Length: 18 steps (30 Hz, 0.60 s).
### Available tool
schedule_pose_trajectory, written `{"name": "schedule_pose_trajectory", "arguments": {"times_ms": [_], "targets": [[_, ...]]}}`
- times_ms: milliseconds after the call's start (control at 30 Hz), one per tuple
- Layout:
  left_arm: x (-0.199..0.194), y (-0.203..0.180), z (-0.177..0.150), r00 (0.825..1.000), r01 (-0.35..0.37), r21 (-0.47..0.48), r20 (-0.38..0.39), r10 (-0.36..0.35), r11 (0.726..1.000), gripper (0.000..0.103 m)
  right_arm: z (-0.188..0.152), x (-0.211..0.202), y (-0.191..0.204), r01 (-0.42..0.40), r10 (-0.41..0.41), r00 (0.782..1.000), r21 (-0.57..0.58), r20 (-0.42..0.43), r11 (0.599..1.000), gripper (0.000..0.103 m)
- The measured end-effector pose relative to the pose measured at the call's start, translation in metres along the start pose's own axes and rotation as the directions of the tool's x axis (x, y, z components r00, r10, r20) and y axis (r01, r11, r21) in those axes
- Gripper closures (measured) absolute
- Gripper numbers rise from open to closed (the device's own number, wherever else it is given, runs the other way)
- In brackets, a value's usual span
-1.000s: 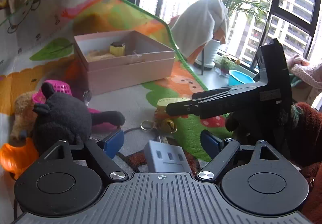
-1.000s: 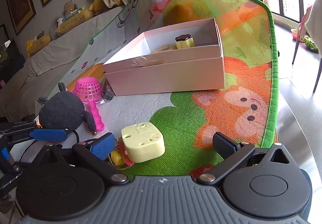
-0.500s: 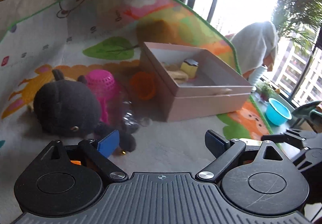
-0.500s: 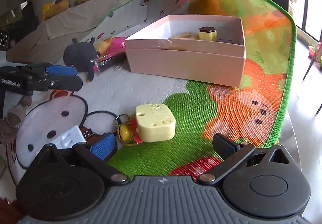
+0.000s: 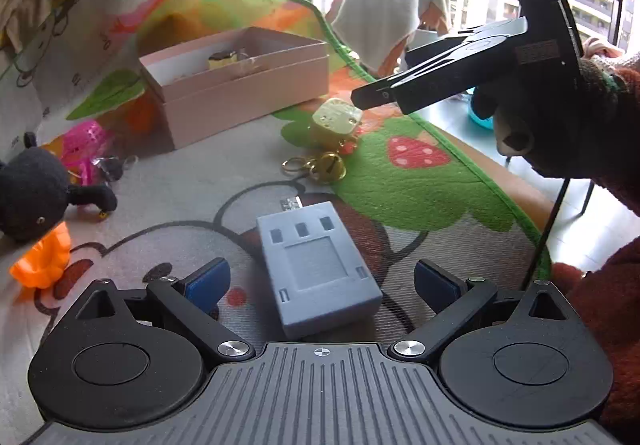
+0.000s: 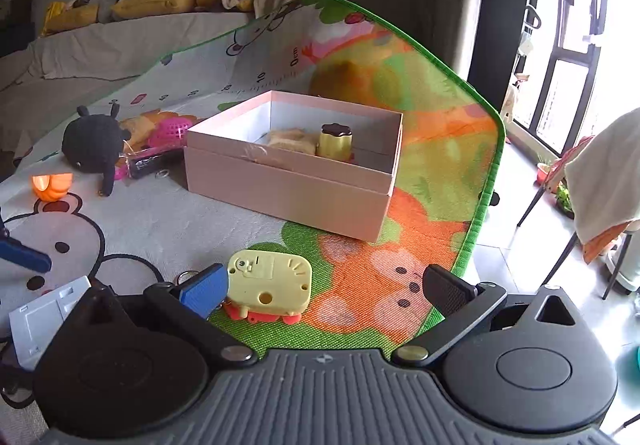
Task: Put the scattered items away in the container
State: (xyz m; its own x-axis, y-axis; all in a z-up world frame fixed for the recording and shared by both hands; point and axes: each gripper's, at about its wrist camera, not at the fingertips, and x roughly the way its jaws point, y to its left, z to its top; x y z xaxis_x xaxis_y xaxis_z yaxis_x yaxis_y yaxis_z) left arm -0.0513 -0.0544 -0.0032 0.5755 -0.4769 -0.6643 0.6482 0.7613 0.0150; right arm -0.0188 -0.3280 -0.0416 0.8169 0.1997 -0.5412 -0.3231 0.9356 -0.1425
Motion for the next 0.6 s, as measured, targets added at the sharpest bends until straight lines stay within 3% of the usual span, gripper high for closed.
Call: {"name": "schedule_pose_trajectory", "arguments": {"times_ms": [133,233,267,333,433,500,533,600], "targets": [[0.004,0.025,0.003,0.988,-0.155,-0.03,-0.007,0.154,0.988,0.002,-0.002,0.001,0.007,-0.022,0.022,1.0,0.002,-0.001,1.0,0.0],[0.006,0.043,0.007,0.947,-0.321,-0.068,-0.002,0.322,0.945,0.002,-0.002,-0.001,0.006,-0.027,0.027,1.0,0.01,0.005,1.0,0.003],[0.005,0.049,0.008,0.939,-0.341,-0.104,0.007,0.343,0.934,0.002,0.0,0.001,0.006,-0.036,0.036,0.999,0.016,0.004,0.999,0.008],[-0.001,0.06,0.009,0.95,-0.291,-0.207,0.049,0.307,0.934,0.002,0.004,0.006,0.009,-0.064,0.064,0.998,0.014,-0.01,0.998,0.024],[-0.006,0.065,0.007,0.972,-0.142,-0.344,0.129,0.196,0.928,0.001,0.005,0.023,0.02,-0.07,0.07,0.997,-0.013,-0.036,0.997,0.024],[-0.006,0.059,0.007,0.973,-0.11,-0.353,0.151,0.172,0.929,0.001,0.003,0.035,0.024,-0.092,0.091,0.993,-0.023,-0.073,0.995,0.028],[-0.006,0.056,0.008,0.972,-0.115,-0.342,0.153,0.176,0.933,0.001,0.002,0.04,0.024,-0.111,0.108,0.989,-0.022,-0.097,0.994,0.046],[-0.006,0.05,0.007,0.971,-0.128,-0.319,0.151,0.183,0.939,0.001,0.008,0.037,0.017,-0.121,0.12,0.987,-0.006,-0.103,0.993,0.047]]}}
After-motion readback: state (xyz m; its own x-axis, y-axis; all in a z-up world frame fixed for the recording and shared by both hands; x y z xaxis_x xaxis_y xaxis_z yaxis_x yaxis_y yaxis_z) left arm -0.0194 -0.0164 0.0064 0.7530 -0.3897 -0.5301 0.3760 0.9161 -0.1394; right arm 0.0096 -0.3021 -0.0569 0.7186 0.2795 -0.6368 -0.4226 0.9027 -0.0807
